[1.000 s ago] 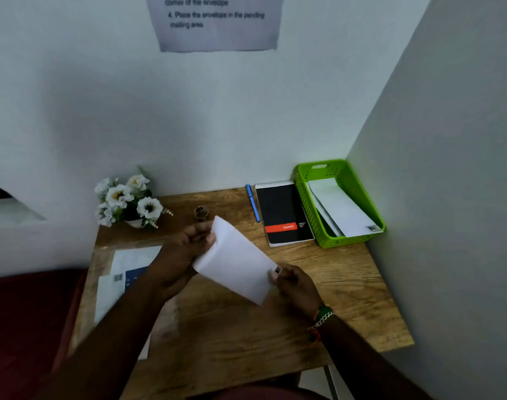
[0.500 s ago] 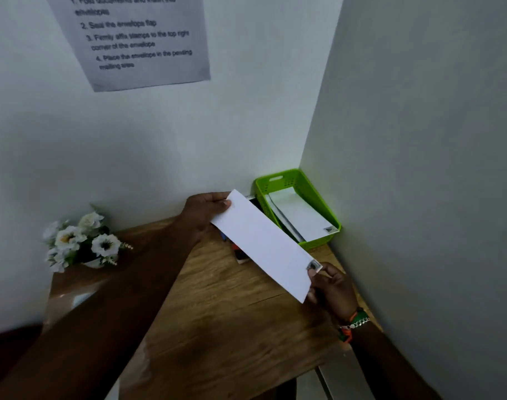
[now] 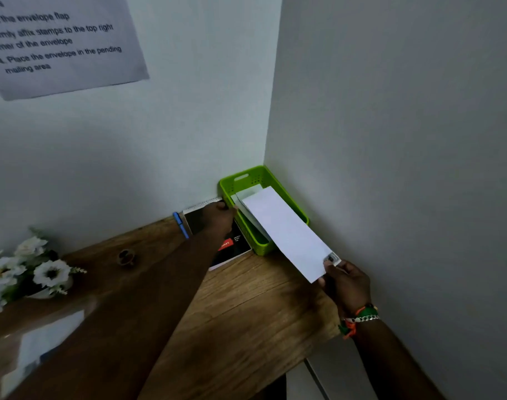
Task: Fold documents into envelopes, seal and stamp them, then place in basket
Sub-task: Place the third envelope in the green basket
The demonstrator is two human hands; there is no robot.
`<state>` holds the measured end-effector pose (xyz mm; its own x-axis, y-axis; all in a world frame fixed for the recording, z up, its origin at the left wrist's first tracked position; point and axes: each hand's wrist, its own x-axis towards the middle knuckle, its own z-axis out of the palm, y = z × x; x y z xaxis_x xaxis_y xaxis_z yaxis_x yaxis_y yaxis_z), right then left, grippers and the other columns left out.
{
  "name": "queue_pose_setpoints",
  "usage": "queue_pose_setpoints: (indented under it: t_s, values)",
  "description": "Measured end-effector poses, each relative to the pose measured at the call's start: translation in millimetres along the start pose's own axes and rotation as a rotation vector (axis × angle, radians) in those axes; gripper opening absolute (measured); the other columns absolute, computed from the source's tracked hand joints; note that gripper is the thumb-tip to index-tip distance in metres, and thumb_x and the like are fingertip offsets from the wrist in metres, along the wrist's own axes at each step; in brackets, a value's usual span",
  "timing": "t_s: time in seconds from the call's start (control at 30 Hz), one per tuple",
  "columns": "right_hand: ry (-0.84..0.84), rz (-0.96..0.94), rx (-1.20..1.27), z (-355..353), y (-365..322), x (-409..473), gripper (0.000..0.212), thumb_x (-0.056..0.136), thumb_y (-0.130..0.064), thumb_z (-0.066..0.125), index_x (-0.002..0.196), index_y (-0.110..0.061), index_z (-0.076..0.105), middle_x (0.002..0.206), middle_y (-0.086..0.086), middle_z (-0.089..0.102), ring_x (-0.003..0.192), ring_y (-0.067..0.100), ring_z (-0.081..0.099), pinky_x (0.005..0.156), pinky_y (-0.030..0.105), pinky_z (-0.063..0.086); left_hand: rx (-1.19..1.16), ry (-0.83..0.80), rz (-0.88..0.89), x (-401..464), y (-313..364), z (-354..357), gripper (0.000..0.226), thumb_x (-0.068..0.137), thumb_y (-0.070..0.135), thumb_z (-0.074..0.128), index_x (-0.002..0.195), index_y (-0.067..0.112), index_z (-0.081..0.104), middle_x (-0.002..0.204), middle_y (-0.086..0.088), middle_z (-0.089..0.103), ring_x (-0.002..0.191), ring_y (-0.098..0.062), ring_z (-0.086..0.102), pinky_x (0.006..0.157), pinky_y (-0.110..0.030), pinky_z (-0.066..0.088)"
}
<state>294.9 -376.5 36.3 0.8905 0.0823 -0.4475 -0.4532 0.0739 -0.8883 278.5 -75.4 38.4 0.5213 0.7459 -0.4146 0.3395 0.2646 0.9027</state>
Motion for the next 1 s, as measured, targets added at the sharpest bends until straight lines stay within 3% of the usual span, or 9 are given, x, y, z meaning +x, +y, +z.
queue_pose_setpoints:
  t_s: [0.07,0.2,0.27,0.37,0.57,0.73,1.0]
  values:
    - [0.031,0.018,0.011,8,-5,7,0.008,0.088,0.0,0.07,0.08,0.002,0.068,0.054,0.007,0.064,0.048,0.018,0.059,0.049,0.024,0.055,-0.022,-0.011,-0.049,-3,-18,12,0.019,0.087,0.019,0.077,0.088,0.018,0.058,0.077,-0.01,0.059,0.063,-0.021,0.056,0.064,-0.036,0.051]
    - [0.056,0.036,0.024,36,-11,26,0.017,0.086,0.003,0.07,0.07,0.001,0.066,0.053,0.008,0.066,0.048,0.018,0.062,0.049,0.027,0.057,-0.159,-0.035,-0.145,-10,-37,33,0.025,0.086,0.014,0.078,0.102,0.014,0.059,0.101,-0.015,0.067,0.085,-0.027,0.067,0.069,-0.038,0.057]
    - [0.069,0.045,0.036,51,-13,37,0.017,0.085,0.003,0.071,0.07,0.0,0.064,0.056,0.011,0.066,0.046,0.017,0.063,0.049,0.029,0.058,-0.146,-0.03,-0.14,-10,-42,38,0.037,0.086,0.006,0.076,0.118,0.007,0.058,0.101,-0.016,0.066,0.077,-0.025,0.065,0.072,-0.043,0.059]
    - [0.074,0.042,0.047,70,-15,51,0.02,0.084,0.002,0.074,0.07,-0.002,0.06,0.063,0.016,0.064,0.047,0.019,0.062,0.047,0.029,0.057,-0.109,-0.011,-0.13,-8,-46,42,0.045,0.086,-0.001,0.072,0.128,0.005,0.057,0.103,-0.018,0.065,0.07,-0.022,0.062,0.078,-0.048,0.059]
    - [0.121,0.032,-0.009,88,-11,72,0.024,0.08,-0.007,0.081,0.07,-0.003,0.06,0.062,0.016,0.064,0.049,0.022,0.062,0.05,0.031,0.056,-0.095,-0.007,-0.126,-4,-51,40,0.045,0.086,0.0,0.074,0.127,0.006,0.057,0.096,-0.011,0.066,0.067,-0.018,0.063,0.076,-0.048,0.061]
    - [0.158,0.018,-0.045,93,1,75,0.027,0.082,-0.013,0.079,0.065,-0.007,0.059,0.049,0.01,0.062,0.046,0.024,0.06,0.066,0.046,0.059,-0.109,0.0,-0.128,-5,-53,40,0.045,0.085,0.002,0.074,0.126,0.008,0.057,0.099,-0.012,0.065,0.067,-0.019,0.063,0.077,-0.05,0.061]
    - [0.21,0.003,-0.125,98,7,71,0.026,0.079,-0.02,0.08,0.067,-0.006,0.062,0.045,0.006,0.062,0.047,0.025,0.061,0.068,0.056,0.06,-0.113,-0.013,-0.122,-4,-53,41,0.045,0.086,0.002,0.074,0.127,0.008,0.057,0.088,-0.003,0.062,0.065,-0.016,0.061,0.076,-0.046,0.061]
